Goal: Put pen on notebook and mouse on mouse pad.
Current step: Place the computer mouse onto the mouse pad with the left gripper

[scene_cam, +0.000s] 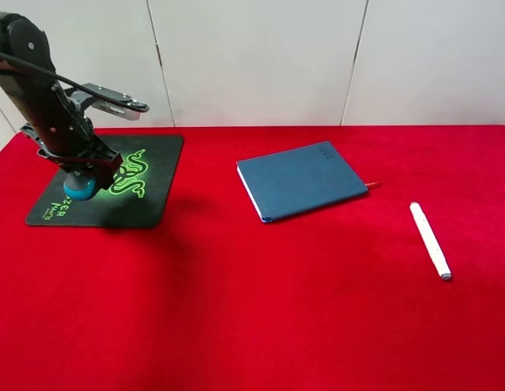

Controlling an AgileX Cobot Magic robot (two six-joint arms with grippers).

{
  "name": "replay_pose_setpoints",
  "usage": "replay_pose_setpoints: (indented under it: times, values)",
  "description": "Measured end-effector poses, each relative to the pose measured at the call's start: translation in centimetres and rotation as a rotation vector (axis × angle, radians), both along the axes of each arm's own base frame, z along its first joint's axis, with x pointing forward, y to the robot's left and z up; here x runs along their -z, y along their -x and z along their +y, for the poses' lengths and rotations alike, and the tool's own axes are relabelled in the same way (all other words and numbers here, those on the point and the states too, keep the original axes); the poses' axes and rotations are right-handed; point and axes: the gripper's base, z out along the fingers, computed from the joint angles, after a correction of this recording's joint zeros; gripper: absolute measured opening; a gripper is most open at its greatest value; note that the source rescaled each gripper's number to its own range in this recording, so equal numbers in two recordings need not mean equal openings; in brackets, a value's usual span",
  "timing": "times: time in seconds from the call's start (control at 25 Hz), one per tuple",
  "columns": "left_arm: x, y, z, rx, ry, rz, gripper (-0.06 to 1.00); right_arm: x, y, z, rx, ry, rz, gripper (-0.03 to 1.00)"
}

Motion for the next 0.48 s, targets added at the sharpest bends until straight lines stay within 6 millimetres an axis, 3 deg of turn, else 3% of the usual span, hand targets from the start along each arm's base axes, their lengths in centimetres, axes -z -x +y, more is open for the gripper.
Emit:
replay_pose_setpoints:
  times: [0.48]
  values:
    - [2.4, -5.2, 2.3, -0.118, 0.043, -0.009, 0.0, 0.0, 0.0, 0.0, 0.0, 0.0, 0.0, 1.0]
